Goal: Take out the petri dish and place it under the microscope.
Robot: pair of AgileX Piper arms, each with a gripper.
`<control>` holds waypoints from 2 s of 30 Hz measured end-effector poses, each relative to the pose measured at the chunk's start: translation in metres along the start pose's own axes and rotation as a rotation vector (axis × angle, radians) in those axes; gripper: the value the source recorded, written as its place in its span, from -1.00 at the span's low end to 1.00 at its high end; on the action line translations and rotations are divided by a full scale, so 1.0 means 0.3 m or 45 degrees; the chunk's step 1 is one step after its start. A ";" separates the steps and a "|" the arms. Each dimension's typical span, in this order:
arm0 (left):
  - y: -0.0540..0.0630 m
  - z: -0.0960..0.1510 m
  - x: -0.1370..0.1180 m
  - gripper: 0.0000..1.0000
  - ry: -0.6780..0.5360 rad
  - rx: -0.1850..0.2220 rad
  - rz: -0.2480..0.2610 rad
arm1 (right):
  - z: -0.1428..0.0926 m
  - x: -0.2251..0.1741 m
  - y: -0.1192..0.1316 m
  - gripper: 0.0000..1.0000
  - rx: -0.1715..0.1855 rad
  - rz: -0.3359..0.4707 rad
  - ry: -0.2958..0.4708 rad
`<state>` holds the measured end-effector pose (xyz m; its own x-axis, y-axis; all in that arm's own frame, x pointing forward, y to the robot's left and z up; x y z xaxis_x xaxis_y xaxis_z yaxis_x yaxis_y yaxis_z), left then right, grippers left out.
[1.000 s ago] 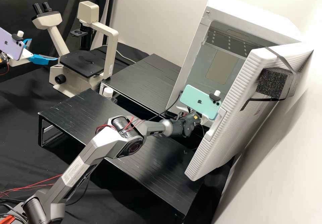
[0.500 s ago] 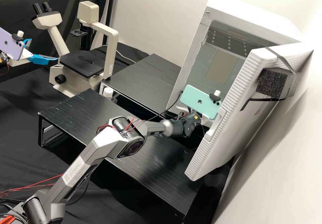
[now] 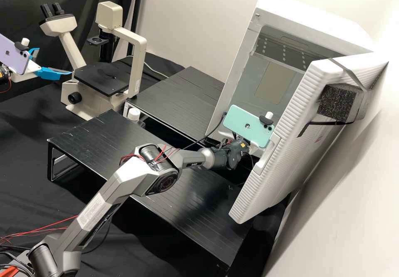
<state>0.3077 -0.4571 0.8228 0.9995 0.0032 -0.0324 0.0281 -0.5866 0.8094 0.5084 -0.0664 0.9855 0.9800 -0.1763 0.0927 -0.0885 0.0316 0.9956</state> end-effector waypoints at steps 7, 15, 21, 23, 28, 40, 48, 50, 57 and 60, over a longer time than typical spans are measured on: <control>0.000 0.000 0.000 1.00 0.000 0.000 0.000 | -0.001 0.000 -0.002 -1.00 0.000 -0.002 -0.003; 0.000 0.000 0.000 1.00 0.000 0.000 0.000 | 0.000 0.000 -0.002 -1.00 0.005 -0.003 -0.008; 0.000 0.000 0.000 1.00 0.000 0.000 0.000 | -0.001 -0.032 -0.010 -1.00 0.023 -0.022 -0.007; 0.000 0.000 0.000 1.00 0.000 0.000 0.000 | -0.005 -0.057 0.000 -1.00 0.027 -0.020 0.003; 0.000 0.000 0.000 1.00 0.000 0.000 0.000 | -0.004 -0.150 0.049 -1.00 0.052 0.007 0.023; 0.000 0.000 0.000 1.00 0.000 0.000 0.000 | 0.009 -0.418 0.052 -1.00 0.138 0.028 0.106; 0.000 0.000 0.000 1.00 0.000 0.000 0.000 | 0.028 -0.593 -0.071 -1.00 0.244 0.015 0.170; 0.000 0.000 0.000 1.00 0.000 0.000 0.000 | 0.025 -0.652 -0.100 -1.00 0.246 0.024 0.199; 0.000 0.000 0.000 1.00 0.000 0.000 0.000 | -0.091 -0.825 -0.225 -1.00 0.187 -0.010 0.387; 0.000 0.000 0.000 1.00 0.000 0.000 0.000 | -0.178 -0.882 -0.275 -1.00 0.127 -0.048 0.532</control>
<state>0.3077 -0.4571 0.8228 0.9995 0.0032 -0.0324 0.0281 -0.5866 0.8094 0.2658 0.0303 0.8781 0.9691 0.2388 0.0621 -0.0476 -0.0662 0.9967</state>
